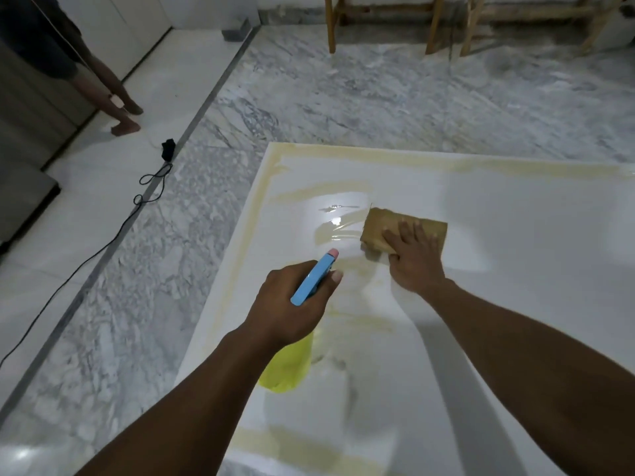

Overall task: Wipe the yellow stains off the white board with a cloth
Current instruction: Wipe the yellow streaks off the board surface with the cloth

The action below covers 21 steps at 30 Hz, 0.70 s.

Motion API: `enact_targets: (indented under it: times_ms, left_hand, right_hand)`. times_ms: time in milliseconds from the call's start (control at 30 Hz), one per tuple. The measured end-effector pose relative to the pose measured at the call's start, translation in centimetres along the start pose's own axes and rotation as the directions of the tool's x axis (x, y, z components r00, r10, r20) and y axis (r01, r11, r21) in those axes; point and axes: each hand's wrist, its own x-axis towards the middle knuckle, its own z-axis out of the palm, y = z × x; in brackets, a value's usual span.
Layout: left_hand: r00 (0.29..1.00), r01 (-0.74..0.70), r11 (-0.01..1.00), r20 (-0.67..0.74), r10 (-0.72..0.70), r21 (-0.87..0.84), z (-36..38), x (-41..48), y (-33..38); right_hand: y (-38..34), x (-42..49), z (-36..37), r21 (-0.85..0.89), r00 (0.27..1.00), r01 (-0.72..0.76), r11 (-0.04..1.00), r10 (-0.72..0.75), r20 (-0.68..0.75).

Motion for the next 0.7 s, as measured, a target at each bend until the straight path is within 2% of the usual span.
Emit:
enact_targets:
  times_ms: [167,300,467,567,633,667,700]
  left_hand:
    - [0.997,-0.079,0.997,0.013,0.079,0.022,-0.4,-5.1,-0.5]
    - [0.993,-0.104,0.994,0.061,0.102,0.026,-0.9,-13.7,-2.3]
    - [0.992,-0.067,0.998,0.103,0.068,-0.010,-2.9,-23.1,-5.3]
    - [0.993,-0.074,0.997,0.095,0.074,-0.004,-4.4,-26.0,-5.7]
    - [0.991,-0.113,0.994,0.078,0.112,0.000,-5.5,-26.7,-5.5]
    - [0.990,-0.127,0.992,0.066,0.126,0.001,-5.7,-26.6,-5.4]
    - [0.989,-0.138,0.990,0.053,0.138,-0.002,-5.8,-26.4,-5.3]
  right_hand:
    - [-3.3,-10.1,3.1,0.019,1.000,-0.026,0.999,0.026,-0.001]
    - [-7.2,-21.5,6.2,0.052,0.999,-0.038,0.998,0.039,-0.021]
    - [-11.7,-32.3,8.3,0.052,0.996,-0.055,0.997,0.051,0.070]
    - [-12.8,-33.0,5.3,0.204,0.984,-0.123,0.971,0.093,0.150]
    - [-13.1,-32.2,0.8,0.457,0.958,-0.272,0.847,0.194,0.211]
    - [-12.8,-31.8,-1.1,0.607,0.931,-0.360,0.709,0.231,0.282]
    - [-12.2,-31.4,-2.7,0.733,0.893,-0.448,0.512,0.218,0.393]
